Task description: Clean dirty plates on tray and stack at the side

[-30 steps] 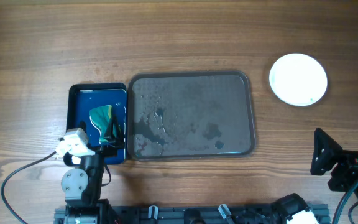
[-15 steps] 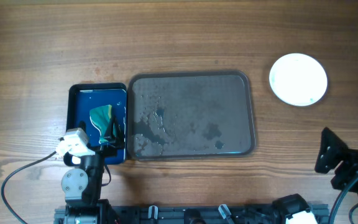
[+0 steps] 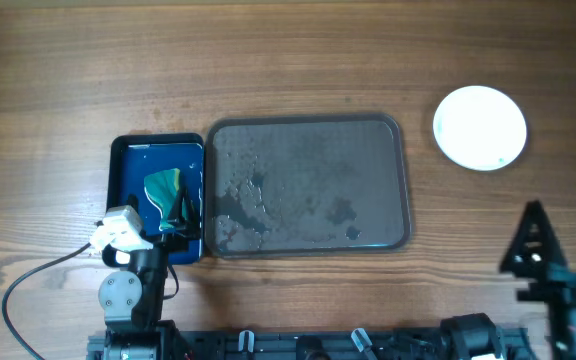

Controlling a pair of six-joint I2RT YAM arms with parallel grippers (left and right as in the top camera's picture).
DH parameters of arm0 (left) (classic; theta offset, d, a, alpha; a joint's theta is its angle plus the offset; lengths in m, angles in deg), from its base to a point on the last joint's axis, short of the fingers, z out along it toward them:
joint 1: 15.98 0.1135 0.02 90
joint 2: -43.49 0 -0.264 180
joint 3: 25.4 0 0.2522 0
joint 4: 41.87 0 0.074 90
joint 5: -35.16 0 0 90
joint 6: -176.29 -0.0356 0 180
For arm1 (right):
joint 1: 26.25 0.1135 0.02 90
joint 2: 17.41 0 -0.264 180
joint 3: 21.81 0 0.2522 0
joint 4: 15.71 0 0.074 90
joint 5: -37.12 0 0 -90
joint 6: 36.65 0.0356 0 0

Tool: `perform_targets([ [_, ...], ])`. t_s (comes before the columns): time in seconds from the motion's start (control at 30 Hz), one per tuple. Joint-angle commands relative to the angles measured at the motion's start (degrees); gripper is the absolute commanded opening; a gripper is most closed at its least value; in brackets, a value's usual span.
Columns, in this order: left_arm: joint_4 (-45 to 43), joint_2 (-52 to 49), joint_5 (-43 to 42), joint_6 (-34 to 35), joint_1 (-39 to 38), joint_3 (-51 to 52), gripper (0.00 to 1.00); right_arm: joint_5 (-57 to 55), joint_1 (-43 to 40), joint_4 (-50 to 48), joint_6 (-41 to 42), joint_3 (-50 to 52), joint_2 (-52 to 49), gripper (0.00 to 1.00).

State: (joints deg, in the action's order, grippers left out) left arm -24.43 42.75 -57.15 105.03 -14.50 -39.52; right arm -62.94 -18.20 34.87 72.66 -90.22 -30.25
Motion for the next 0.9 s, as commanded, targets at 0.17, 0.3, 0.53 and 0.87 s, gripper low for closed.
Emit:
perform_targets([
  [0.17, 0.5, 0.3, -1.3, 0.1, 0.3, 0.0, 1.00, 12.3, -4.8, -26.7, 6.2, 32.3, 12.7, 1.00],
  [0.3, 0.5, 0.3, -1.3, 0.1, 0.3, 0.0, 1.00, 12.4, -4.8, -33.4, 8.3, 39.4, 12.6, 1.00],
  [0.53, 0.5, 0.3, -1.3, 0.1, 0.3, 0.0, 1.00, 12.8, -4.8, -46.3, 7.8, 49.0, 12.6, 1.00],
  [0.87, 0.5, 0.3, -1.3, 0.1, 0.3, 0.0, 1.00, 18.0, -4.8, -54.1, -3.6, 54.4, 12.6, 1.00],
])
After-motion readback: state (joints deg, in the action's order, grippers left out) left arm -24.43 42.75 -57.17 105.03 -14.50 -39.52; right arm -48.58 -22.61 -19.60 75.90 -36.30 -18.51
